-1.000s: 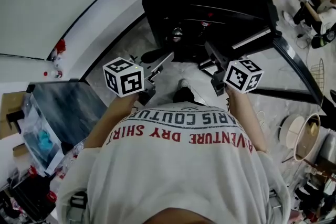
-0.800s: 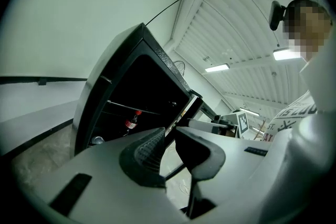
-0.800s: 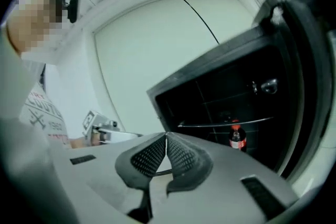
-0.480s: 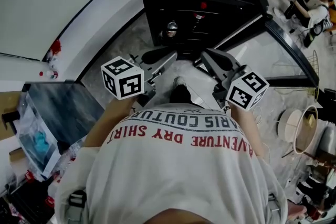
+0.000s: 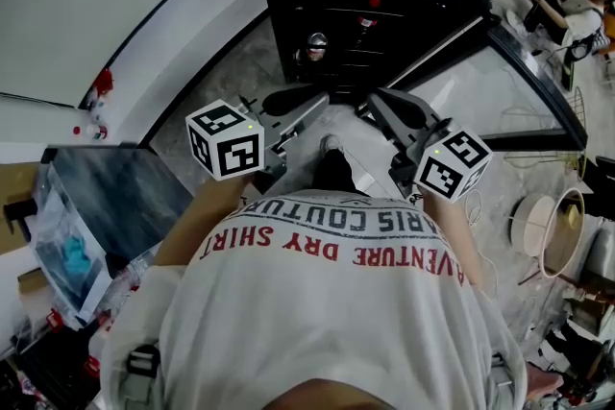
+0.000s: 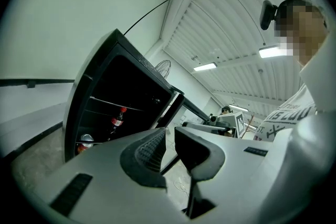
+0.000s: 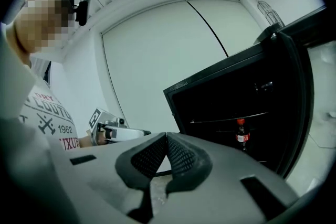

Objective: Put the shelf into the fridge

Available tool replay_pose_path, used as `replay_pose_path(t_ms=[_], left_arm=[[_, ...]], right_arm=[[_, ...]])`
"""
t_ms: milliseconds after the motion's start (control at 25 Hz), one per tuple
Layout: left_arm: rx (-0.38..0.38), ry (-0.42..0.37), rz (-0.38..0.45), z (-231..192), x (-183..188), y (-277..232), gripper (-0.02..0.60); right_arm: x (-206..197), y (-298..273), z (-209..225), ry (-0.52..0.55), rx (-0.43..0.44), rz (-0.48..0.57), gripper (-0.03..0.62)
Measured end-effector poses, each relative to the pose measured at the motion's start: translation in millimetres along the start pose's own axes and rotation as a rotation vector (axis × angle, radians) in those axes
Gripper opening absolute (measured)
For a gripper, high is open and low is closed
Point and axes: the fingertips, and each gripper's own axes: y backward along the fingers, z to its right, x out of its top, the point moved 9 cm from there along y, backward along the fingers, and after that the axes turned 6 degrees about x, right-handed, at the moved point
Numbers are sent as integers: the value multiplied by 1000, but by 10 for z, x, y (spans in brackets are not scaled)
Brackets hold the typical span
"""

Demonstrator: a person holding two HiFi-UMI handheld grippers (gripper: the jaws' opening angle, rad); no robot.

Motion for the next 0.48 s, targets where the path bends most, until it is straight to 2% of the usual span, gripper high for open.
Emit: replay_pose_path(t_ms=[200, 480], left_arm=[[0, -38, -34, 42, -55, 24, 66], [-8, -27, -69, 68, -125, 17, 57]], right_arm=[[-47, 13, -48, 0, 1, -5, 23], [-87, 46, -110, 12, 1, 3, 23]])
